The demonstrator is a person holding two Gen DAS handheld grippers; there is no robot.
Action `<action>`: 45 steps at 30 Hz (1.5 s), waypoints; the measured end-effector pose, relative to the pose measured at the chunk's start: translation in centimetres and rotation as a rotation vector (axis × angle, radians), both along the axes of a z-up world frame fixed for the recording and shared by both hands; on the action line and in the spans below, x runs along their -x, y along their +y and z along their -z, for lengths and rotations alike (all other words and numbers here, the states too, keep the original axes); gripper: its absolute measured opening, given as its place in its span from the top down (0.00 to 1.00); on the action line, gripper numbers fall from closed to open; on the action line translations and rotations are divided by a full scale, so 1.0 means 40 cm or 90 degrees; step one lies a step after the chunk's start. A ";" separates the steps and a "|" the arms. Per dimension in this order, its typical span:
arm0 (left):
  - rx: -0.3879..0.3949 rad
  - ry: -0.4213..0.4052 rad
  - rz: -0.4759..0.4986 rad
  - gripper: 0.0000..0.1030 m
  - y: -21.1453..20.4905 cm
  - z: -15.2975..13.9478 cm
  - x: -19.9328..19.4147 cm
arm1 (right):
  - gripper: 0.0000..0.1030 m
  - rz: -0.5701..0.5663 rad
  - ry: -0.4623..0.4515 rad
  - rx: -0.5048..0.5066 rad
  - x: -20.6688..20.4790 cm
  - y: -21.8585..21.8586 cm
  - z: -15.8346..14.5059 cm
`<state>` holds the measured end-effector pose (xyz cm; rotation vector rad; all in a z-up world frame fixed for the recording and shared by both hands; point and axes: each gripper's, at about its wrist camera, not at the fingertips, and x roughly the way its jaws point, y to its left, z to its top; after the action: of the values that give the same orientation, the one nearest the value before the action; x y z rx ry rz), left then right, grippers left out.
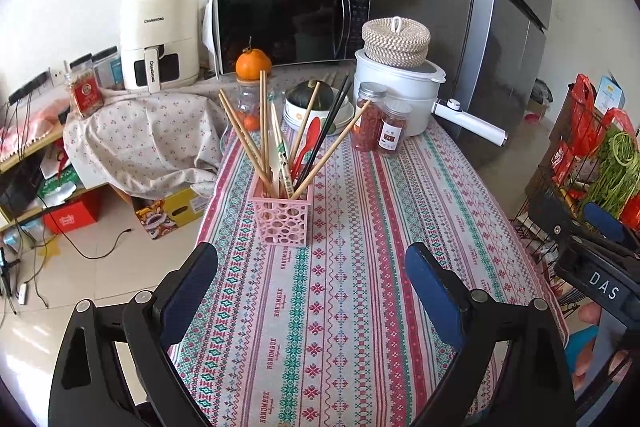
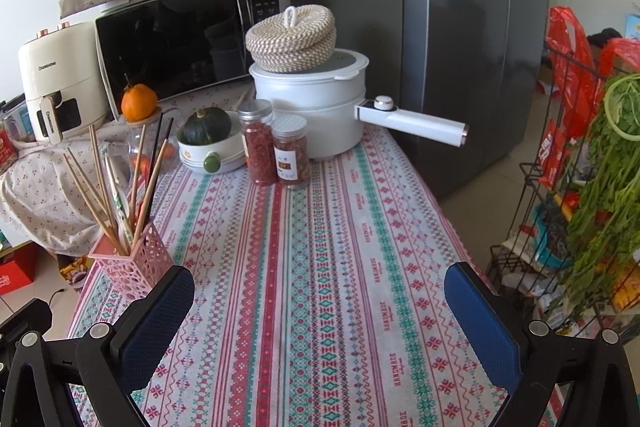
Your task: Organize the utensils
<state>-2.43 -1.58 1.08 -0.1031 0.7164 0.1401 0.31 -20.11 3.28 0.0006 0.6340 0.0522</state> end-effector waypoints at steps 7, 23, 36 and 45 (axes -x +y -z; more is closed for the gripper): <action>0.001 -0.004 0.001 0.06 0.001 0.001 0.001 | 0.00 -0.007 0.009 -0.002 -0.006 0.013 0.008; 0.005 -0.008 0.007 0.06 -0.001 -0.004 0.005 | 0.00 -0.007 0.017 -0.006 -0.008 0.015 0.015; 0.007 -0.006 0.010 0.06 -0.002 -0.004 0.004 | 0.00 -0.008 0.019 -0.007 -0.009 0.015 0.018; 0.008 -0.007 0.007 0.06 -0.003 -0.005 0.004 | 0.00 -0.010 0.023 -0.007 -0.011 0.017 0.022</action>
<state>-2.61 -1.69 1.27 -0.1114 0.7064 0.1246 0.75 -19.42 2.39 0.0066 0.6699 0.0715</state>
